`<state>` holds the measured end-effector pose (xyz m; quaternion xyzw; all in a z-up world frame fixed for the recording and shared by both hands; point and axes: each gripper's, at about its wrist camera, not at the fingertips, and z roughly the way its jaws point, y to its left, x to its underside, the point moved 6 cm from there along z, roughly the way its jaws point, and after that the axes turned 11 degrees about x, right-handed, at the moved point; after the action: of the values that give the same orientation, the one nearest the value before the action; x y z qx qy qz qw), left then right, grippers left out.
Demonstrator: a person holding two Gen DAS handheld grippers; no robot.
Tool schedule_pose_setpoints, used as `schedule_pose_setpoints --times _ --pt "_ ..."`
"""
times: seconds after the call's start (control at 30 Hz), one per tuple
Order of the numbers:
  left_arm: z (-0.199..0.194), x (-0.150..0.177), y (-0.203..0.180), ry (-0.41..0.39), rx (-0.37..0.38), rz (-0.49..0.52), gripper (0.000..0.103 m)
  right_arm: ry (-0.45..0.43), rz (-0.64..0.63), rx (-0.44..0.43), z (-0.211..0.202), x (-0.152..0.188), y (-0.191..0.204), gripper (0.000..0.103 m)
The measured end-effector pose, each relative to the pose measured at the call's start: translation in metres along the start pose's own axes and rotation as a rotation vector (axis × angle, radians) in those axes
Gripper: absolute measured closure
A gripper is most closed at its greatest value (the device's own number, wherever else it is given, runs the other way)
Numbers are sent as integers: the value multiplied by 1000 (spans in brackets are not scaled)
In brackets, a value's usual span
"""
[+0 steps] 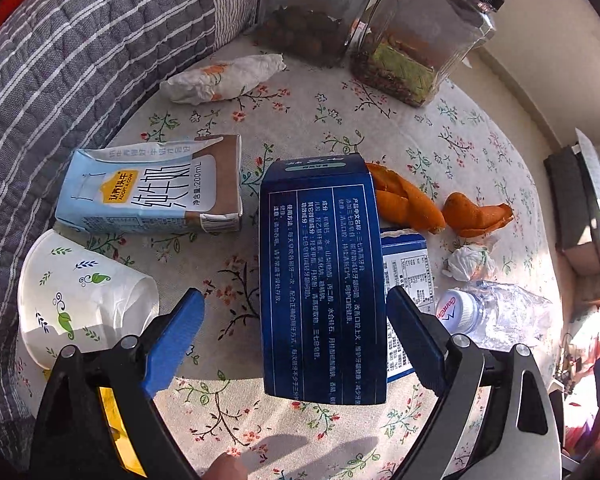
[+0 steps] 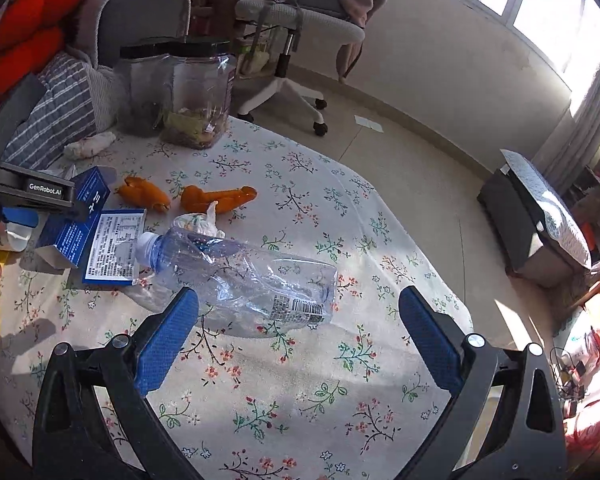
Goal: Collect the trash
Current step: 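Grasp the blue box with the left gripper while the right gripper grasps the clear bottle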
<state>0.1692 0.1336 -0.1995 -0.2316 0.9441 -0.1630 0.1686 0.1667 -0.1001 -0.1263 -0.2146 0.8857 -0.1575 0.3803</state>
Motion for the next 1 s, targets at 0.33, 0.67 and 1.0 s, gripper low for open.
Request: schedule_pose_setpoints --times 0.33,0.67,1.0 --pt "0 -11 4 13 57 45 46 10 -281 -91 27 -13 43 7" --pt "-36 -20 -24 -70 144 78 46 137 -527 -67 76 -11 76 18" --pt "-39 -19 -13 -85 124 59 46 310 -69 -191 63 -10 56 54"
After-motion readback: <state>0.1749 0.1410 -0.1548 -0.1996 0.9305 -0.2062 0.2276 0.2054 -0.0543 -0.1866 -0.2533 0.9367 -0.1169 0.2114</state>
